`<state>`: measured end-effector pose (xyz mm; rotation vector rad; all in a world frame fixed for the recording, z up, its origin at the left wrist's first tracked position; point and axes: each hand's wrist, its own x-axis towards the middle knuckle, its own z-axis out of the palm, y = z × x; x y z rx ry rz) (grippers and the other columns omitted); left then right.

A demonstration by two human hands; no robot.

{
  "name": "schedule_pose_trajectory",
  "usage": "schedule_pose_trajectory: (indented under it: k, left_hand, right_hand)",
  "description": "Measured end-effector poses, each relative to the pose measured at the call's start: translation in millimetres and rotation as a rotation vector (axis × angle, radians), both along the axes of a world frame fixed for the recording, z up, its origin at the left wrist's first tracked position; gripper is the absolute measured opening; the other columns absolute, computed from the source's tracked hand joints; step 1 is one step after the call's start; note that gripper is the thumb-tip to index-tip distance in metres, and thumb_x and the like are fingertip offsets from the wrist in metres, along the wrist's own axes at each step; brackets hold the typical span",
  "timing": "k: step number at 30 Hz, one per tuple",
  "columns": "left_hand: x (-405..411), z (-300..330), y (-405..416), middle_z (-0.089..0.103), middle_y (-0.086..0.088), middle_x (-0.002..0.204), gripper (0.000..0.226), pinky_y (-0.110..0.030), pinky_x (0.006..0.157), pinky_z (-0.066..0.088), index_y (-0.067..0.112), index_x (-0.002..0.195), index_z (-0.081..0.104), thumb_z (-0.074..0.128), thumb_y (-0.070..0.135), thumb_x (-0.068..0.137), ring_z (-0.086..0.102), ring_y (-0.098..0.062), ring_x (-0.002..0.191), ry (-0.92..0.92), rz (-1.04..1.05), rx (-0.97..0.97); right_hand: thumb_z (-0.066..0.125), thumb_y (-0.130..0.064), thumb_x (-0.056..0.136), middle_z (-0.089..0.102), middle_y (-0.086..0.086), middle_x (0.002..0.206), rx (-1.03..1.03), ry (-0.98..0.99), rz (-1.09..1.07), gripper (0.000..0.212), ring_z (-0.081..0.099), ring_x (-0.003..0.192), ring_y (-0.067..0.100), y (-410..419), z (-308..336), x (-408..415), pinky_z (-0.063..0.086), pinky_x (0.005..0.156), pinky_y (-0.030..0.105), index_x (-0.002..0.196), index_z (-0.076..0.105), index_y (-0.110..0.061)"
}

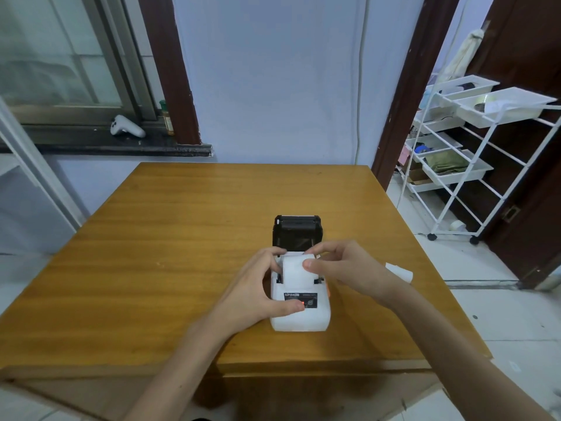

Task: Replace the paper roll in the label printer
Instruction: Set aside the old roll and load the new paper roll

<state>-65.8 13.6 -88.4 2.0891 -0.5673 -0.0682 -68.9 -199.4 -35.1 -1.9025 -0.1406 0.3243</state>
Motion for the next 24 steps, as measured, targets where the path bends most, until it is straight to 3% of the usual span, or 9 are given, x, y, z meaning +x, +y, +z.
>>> schedule_pose_trajectory:
  k: [2,4,7,10,16,21,24]
  left_hand:
    - [-1,1,0,0.044,0.026,0.132,0.050,-0.045,0.098,0.048,0.037,0.085,0.047,0.078,0.062,0.054,0.052,-0.005,0.122,0.001,0.005,0.008]
    - [-1,2,0,0.043,0.028,0.133,0.051,-0.045,0.099,0.048,0.037,0.086,0.047,0.077,0.062,0.054,0.051,-0.005,0.122,0.002,0.008,0.016]
    - [-2,2,-1,0.041,0.027,0.134,0.052,-0.046,0.099,0.048,0.036,0.087,0.047,0.076,0.063,0.054,0.051,-0.007,0.123,-0.002,0.009,0.023]
    - [-2,1,-1,0.038,0.030,0.135,0.052,-0.044,0.101,0.046,0.036,0.089,0.047,0.074,0.065,0.055,0.047,-0.004,0.126,-0.015,0.004,0.049]
    - [0,-2,0,0.038,0.029,0.136,0.050,-0.042,0.101,0.045,0.038,0.089,0.046,0.073,0.065,0.058,0.045,-0.002,0.126,-0.050,-0.008,0.051]
    - [0,-3,-1,0.038,0.020,0.142,0.051,-0.045,0.104,0.044,0.039,0.092,0.045,0.073,0.065,0.058,0.043,-0.006,0.130,-0.062,-0.003,0.051]
    - [1,-6,1,0.034,0.028,0.143,0.060,-0.039,0.104,0.044,0.043,0.104,0.043,0.076,0.063,0.059,0.042,-0.002,0.130,-0.085,0.003,0.028]
  right_hand:
    - [0.070,-0.027,0.087,0.077,0.012,0.092,-0.067,-0.017,0.033,0.025,0.073,0.085,0.029,-1,-1,2,0.058,0.077,0.037,0.108,0.068,-0.013]
    - [0.069,-0.032,0.087,0.077,0.009,0.091,-0.140,-0.037,0.075,0.025,0.072,0.089,0.027,-3,-3,6,0.056,0.082,0.042,0.106,0.068,-0.017]
    - [0.065,-0.038,0.089,0.073,0.000,0.091,-0.295,-0.082,0.155,0.023,0.066,0.081,0.009,-5,-6,10,0.051,0.076,0.032,0.106,0.068,-0.023]
    - [0.060,-0.038,0.092,0.063,-0.011,0.106,-0.453,-0.182,0.210,0.023,0.054,0.077,-0.008,-4,-12,11,0.037,0.070,0.015,0.107,0.071,-0.025]
    - [0.060,-0.037,0.092,0.061,-0.014,0.106,-0.444,-0.212,0.211,0.029,0.054,0.072,-0.010,-5,-13,10,0.037,0.067,0.013,0.121,0.062,-0.032]
    - [0.060,-0.034,0.093,0.063,-0.018,0.105,-0.433,-0.244,0.247,0.017,0.053,0.071,0.003,-6,-11,8,0.041,0.067,0.018,0.109,0.062,-0.037]
    - [0.062,-0.032,0.092,0.059,-0.021,0.100,-0.386,-0.250,0.203,0.017,0.052,0.075,0.006,-6,-12,4,0.044,0.069,0.019,0.108,0.064,-0.037]
